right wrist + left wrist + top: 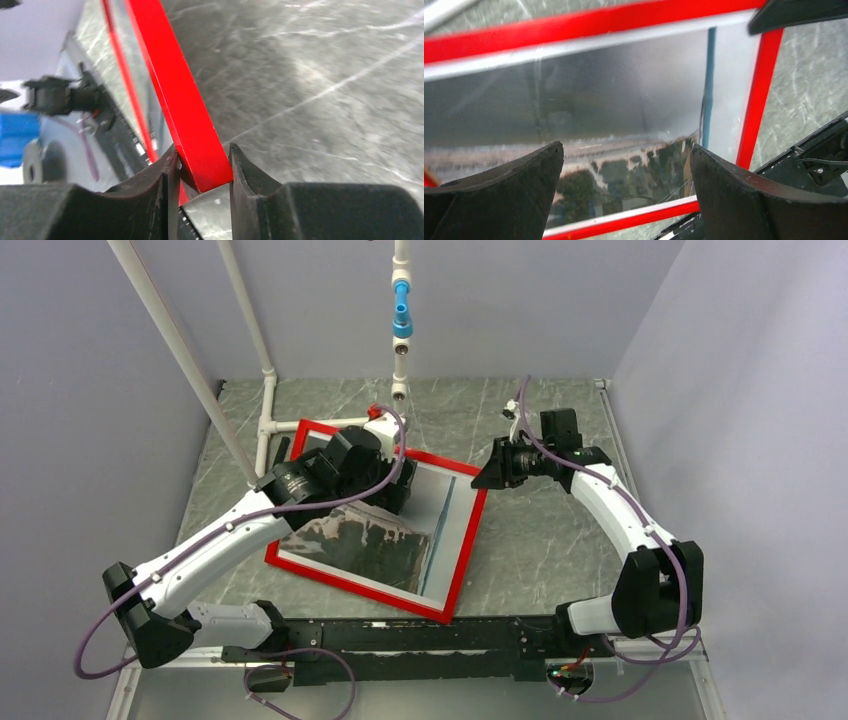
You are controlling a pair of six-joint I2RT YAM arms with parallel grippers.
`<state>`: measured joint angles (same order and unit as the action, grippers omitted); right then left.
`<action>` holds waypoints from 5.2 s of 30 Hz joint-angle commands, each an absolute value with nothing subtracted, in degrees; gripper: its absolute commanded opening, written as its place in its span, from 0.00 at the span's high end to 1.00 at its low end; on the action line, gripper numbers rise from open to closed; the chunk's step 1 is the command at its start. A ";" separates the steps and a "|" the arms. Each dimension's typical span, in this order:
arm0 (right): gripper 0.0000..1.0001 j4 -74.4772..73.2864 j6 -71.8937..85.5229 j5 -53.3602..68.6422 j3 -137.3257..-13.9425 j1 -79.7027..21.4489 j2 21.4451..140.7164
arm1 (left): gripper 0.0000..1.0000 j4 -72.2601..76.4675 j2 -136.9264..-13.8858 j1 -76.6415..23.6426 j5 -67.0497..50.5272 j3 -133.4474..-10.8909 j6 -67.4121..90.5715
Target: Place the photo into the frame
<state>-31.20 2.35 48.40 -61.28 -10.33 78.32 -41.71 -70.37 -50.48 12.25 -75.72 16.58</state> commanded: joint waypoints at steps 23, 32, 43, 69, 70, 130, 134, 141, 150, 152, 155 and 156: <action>0.97 -7.26 -5.25 4.63 -56.26 -9.68 95.15 | 0.01 -39.67 -68.28 -20.40 3.31 -57.57 21.05; 0.37 -5.71 -4.01 2.59 -56.72 -9.61 93.69 | 0.05 -37.20 -72.03 -18.64 0.68 -54.64 21.02; 0.02 -5.51 2.88 4.40 -53.27 -9.57 83.13 | 0.02 -34.42 -74.70 -17.31 0.53 -51.16 21.33; 0.00 -28.92 30.94 23.87 -40.59 -6.34 79.37 | 0.01 -30.68 -85.27 -11.86 -13.99 -47.47 23.01; 0.00 -28.42 31.46 24.43 -39.62 -6.66 79.08 | 0.01 -30.47 -85.28 -11.87 -14.24 -47.25 23.09; 0.00 -23.69 20.65 4.56 -50.29 -5.27 61.96 | 0.01 -21.03 -49.44 -19.50 -8.62 -47.55 16.55; 0.00 -18.36 17.53 3.88 -45.98 -5.22 53.58 | 0.01 -13.25 -42.79 -19.59 -5.33 -42.05 12.49; 0.00 -5.85 11.14 1.83 -36.21 -5.22 40.65 | 0.01 -4.31 -33.77 -19.60 5.41 -33.77 5.73; 0.00 -1.31 11.99 -4.19 -28.95 -5.22 41.75 | 0.01 -0.57 -32.55 -19.48 21.75 -25.52 -2.65; 0.00 0.59 13.27 -8.63 -26.79 -5.23 42.61 | 0.01 4.70 -35.67 -19.23 20.77 -23.59 -3.45; 0.00 6.92 12.00 -12.37 -22.77 -5.12 43.31 | 0.01 9.51 -40.98 -18.23 19.11 -22.60 -4.30; 0.00 10.59 10.62 -12.77 -21.13 -5.11 43.42 | 0.00 11.61 -42.62 -17.48 18.51 -22.25 -4.43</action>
